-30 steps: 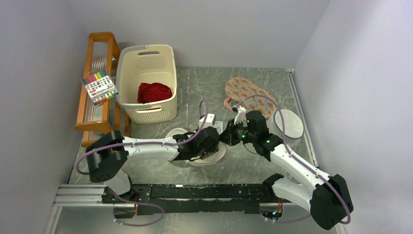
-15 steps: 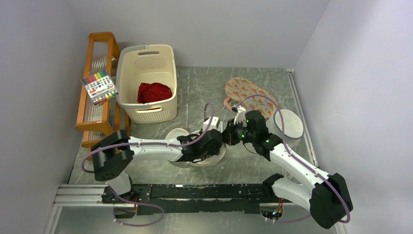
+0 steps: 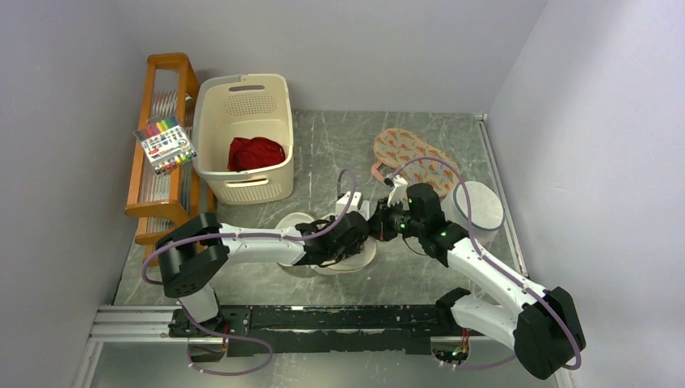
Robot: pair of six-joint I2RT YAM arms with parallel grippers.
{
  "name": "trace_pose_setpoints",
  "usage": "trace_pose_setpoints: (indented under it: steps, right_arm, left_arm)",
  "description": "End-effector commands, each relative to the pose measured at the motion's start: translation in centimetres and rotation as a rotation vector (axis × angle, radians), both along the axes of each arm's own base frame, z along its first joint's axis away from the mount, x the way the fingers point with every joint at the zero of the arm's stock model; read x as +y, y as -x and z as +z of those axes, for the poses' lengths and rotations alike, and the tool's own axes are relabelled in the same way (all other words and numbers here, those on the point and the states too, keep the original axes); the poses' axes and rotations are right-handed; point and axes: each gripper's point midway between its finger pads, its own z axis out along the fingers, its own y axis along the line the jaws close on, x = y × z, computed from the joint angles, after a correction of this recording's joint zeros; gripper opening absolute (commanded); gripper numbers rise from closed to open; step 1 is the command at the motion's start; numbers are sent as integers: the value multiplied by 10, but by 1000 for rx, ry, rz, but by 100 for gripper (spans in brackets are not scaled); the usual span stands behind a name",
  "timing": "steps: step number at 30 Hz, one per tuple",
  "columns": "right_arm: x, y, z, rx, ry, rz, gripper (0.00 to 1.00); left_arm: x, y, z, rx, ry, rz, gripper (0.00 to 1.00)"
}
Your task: Unzip the laundry bag and remove the bra
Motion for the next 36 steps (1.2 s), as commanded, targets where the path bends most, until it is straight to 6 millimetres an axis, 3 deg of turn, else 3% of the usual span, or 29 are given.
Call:
trace_pose_setpoints:
  steps: [1, 4, 13, 18, 21, 26, 33, 36]
  right_arm:
    - [4, 7, 4, 5, -23, 30, 0]
    - [3, 6, 3, 0, -15, 24, 0]
    - [-5, -5, 5, -28, 15, -45, 0]
    - [-11, -11, 8, -46, 27, -90, 0]
    - [-13, -13, 8, -54, 35, -111, 0]
    - [-14, -12, -6, -8, 64, -114, 0]
    - [-10, -10, -8, 13, 36, -103, 0]
    - [-9, -9, -9, 18, 32, -103, 0]
  left_arm:
    - [-5, -5, 41, -58, 96, -23, 13]
    - [-4, 3, 58, -83, 133, -88, 7]
    - [11, 29, 95, -103, 251, -204, 7]
    - [26, 40, 76, -49, 196, -215, 7]
    - [29, 47, 79, -43, 234, -238, 7]
    - [29, 51, 123, -146, 314, -308, 7]
    - [49, 40, 191, -310, 356, -270, 7]
    - [60, 37, 210, -359, 372, -247, 7]
